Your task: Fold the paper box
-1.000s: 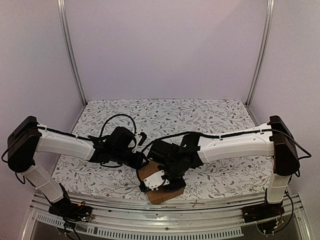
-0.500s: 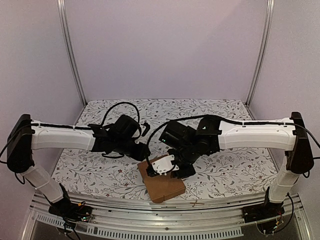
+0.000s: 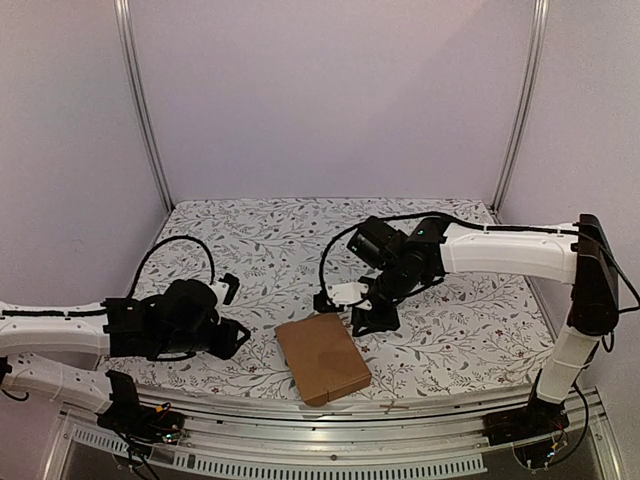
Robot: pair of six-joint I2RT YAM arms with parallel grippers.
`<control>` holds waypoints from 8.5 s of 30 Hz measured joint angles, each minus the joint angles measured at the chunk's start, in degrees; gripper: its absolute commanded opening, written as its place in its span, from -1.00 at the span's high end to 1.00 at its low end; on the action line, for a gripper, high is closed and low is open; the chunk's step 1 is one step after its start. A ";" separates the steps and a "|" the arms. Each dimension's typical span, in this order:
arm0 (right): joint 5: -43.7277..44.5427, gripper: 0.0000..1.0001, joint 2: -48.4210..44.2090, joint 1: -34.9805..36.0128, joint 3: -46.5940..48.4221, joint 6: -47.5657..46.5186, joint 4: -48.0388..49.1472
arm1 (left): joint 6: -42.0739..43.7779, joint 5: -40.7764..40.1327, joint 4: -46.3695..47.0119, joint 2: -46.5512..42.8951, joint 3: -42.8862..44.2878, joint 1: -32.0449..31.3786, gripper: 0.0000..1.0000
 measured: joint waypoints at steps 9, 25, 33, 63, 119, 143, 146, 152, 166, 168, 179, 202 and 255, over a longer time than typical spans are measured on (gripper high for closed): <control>-2.97 0.60 2.73 0.17 -1.11 1.11 2.91 | -10.10 -0.50 0.61 -7.78 -10.80 -2.75 0.39; -3.06 0.70 5.53 -0.13 -2.97 1.66 4.92 | -15.65 -1.49 10.54 0.83 -14.25 -6.10 0.36; -5.29 0.72 5.40 -2.38 -4.39 1.57 6.38 | -16.06 -1.57 14.88 10.27 -12.59 -7.89 0.35; -2.51 0.65 2.99 -10.34 -8.90 2.21 5.16 | -6.97 -4.17 29.70 33.22 4.09 -11.39 0.32; -5.86 0.67 4.44 -14.21 -8.09 3.23 5.53 | -14.34 -4.76 53.35 51.41 11.17 -14.21 0.26; -4.55 0.59 2.97 -14.14 -8.09 4.50 5.68 | -6.40 -8.20 41.94 49.72 19.78 -16.39 0.45; -3.56 0.59 2.36 -14.14 -8.09 4.57 5.68 | -5.75 -8.76 40.94 49.62 20.83 -16.39 0.47; 0.94 0.57 1.51 -13.14 -7.89 6.99 5.46 | -3.89 -10.08 39.65 49.27 22.32 -16.41 0.49; 4.00 0.54 1.14 -12.02 -7.87 8.00 2.89 | -0.72 -10.19 36.17 50.05 25.68 -16.90 0.49; 3.52 0.54 1.09 -12.46 -7.87 8.00 2.49 | -0.70 -10.19 36.24 50.05 25.68 -16.94 0.48; 1.25 0.47 1.07 -18.12 -7.89 7.69 0.44 | 1.44 -9.81 35.85 49.48 25.68 -16.94 0.30; 1.88 0.34 -2.80 -23.74 -7.32 2.40 -3.50 | 17.46 -0.09 -3.23 35.74 48.02 -1.88 0.04; -2.86 0.31 -21.55 -17.70 -15.08 -14.53 -11.23 | 32.74 26.60 -23.39 60.54 72.78 6.84 1.00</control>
